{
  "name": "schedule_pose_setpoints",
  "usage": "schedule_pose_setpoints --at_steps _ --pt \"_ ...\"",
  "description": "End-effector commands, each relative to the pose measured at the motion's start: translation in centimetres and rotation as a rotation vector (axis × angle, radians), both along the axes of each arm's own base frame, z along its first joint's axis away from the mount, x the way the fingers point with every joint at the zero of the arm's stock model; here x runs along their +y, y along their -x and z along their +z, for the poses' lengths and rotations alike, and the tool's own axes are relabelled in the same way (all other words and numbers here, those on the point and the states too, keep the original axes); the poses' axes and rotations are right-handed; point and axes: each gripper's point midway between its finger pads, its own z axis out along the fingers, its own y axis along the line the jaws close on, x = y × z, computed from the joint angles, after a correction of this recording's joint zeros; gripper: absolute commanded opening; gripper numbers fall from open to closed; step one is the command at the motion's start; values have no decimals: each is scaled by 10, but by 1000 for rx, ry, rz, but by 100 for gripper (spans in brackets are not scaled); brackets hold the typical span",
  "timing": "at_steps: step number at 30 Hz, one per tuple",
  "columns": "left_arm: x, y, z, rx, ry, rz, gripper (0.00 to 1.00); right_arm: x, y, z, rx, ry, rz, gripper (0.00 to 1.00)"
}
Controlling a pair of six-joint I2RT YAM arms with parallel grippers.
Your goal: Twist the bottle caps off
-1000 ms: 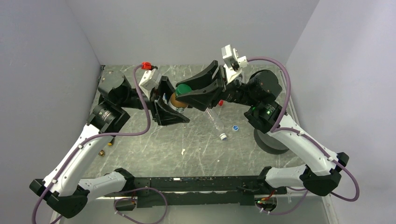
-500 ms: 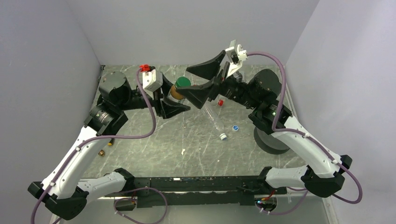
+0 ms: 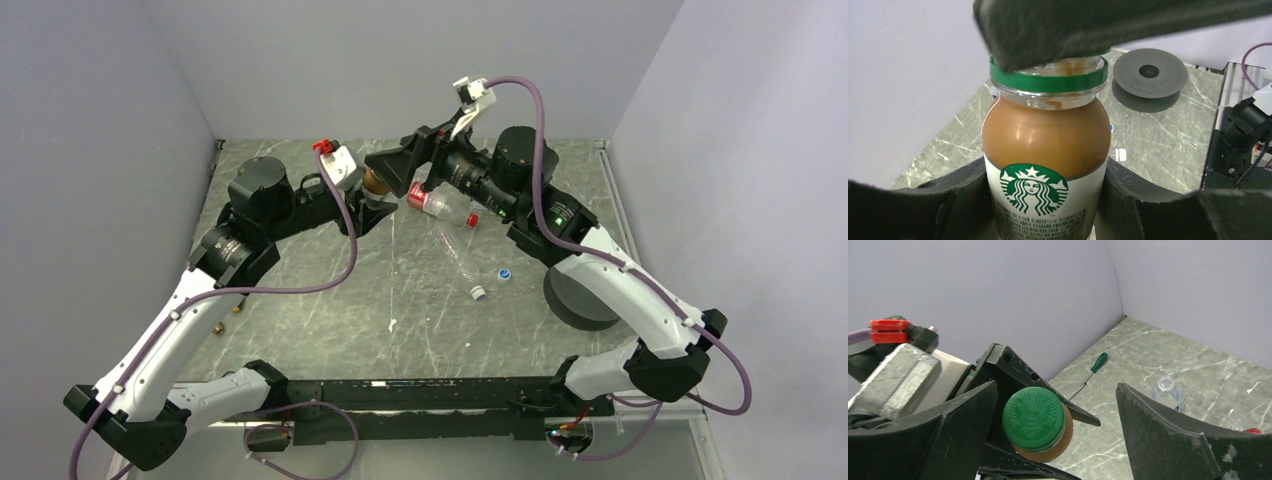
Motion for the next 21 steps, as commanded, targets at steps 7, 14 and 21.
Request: schedule_pose_setpoints --at_steps 7,14,21 --pt "6 -10 6 -49 8 54 0 8 -1 18 20 -71 15 60" --pt "5 -7 5 -43 11 40 0 7 1 18 16 -77 20 21" --pt "-7 16 15 -21 52 -89 0 4 16 23 -60 -52 85 6"
